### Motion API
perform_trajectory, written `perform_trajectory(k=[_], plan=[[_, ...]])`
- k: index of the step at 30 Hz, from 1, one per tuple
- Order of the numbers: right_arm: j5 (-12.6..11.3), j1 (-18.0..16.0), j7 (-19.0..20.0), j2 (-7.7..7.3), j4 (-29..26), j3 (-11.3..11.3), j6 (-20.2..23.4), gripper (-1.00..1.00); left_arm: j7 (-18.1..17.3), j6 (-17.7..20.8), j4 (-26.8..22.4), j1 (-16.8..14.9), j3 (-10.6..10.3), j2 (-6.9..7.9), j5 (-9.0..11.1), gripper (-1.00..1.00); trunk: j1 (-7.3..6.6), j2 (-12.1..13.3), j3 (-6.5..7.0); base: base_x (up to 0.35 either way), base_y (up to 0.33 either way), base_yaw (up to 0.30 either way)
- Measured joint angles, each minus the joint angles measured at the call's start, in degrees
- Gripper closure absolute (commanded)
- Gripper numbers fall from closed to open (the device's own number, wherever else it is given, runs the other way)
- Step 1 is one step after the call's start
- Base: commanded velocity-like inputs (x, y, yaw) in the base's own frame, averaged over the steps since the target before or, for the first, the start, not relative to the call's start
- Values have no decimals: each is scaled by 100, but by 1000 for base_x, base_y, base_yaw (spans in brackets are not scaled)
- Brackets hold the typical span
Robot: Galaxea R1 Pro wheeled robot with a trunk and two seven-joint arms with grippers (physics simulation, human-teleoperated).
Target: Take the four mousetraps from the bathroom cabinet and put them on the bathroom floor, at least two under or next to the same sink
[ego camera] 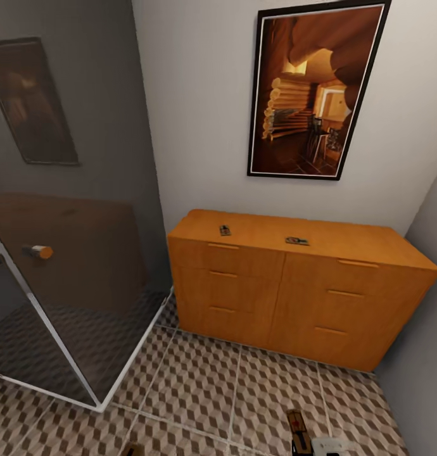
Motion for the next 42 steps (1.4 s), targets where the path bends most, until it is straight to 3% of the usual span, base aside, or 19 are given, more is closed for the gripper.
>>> perform_trajectory(k=[23,42], plan=[[-3,-1,6,9,88,0,0,100,-6,-1,3,17,0,-69,0,100,-1,0,0,-107,74,257],[3,-1,5,25,88,0,0,100,-8,1,0,27,0,-70,-1,100,-2,0,0,-6,5,256]])
